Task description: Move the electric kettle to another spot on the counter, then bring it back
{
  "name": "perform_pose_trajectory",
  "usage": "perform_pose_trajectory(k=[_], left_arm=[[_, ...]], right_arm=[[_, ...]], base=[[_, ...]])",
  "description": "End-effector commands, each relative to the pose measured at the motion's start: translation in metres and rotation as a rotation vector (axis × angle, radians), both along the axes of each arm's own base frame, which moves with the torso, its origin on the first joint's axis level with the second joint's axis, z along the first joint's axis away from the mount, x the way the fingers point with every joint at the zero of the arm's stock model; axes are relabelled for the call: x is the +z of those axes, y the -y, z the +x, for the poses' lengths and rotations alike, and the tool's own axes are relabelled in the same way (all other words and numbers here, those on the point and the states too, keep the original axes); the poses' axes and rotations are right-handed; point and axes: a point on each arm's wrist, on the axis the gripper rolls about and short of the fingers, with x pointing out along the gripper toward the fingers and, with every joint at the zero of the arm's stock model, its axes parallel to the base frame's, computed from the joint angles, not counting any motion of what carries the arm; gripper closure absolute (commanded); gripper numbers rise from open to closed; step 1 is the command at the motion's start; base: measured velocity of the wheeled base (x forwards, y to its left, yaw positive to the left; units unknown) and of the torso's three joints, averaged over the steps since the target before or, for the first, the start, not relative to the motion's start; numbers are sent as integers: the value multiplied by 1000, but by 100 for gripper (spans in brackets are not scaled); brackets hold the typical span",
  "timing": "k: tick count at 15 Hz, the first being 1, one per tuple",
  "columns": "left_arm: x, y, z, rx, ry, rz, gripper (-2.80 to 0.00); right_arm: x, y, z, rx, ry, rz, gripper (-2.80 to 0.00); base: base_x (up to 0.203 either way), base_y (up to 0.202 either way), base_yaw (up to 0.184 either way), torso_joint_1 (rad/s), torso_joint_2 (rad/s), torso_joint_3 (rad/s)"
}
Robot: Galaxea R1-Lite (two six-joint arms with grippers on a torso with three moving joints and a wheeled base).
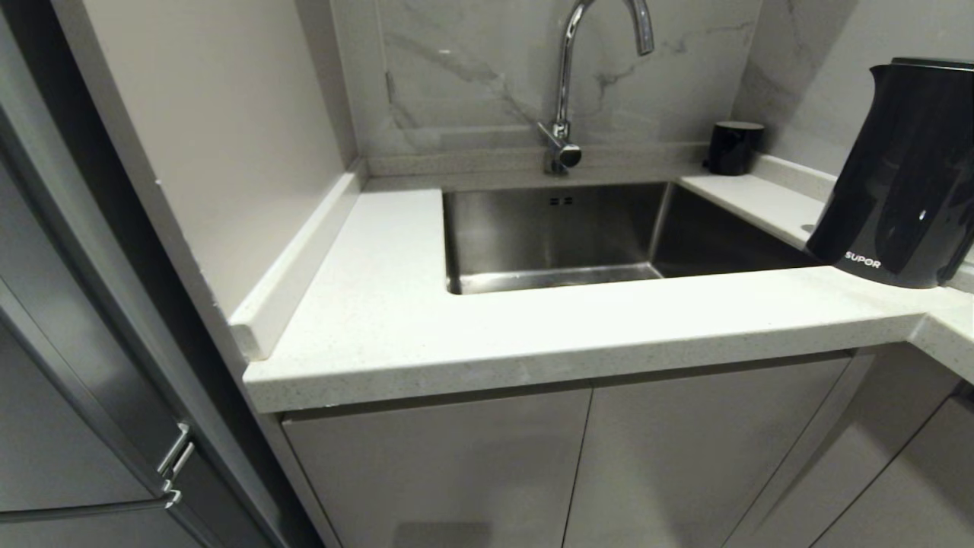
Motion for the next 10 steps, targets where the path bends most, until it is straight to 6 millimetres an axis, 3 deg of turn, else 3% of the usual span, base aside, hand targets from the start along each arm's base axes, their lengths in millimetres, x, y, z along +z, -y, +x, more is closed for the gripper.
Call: perform_pose_trajectory(k=[1,10], left_arm=[[0,0,0,-1,0,0,0],[0,0,0,1,0,-5,0]], right_arm=[[0,0,0,0,0,-3,0],[0,0,0,0,-1,-6,0]], base=[[0,0,0,0,0,0],[0,0,0,0,0,0]])
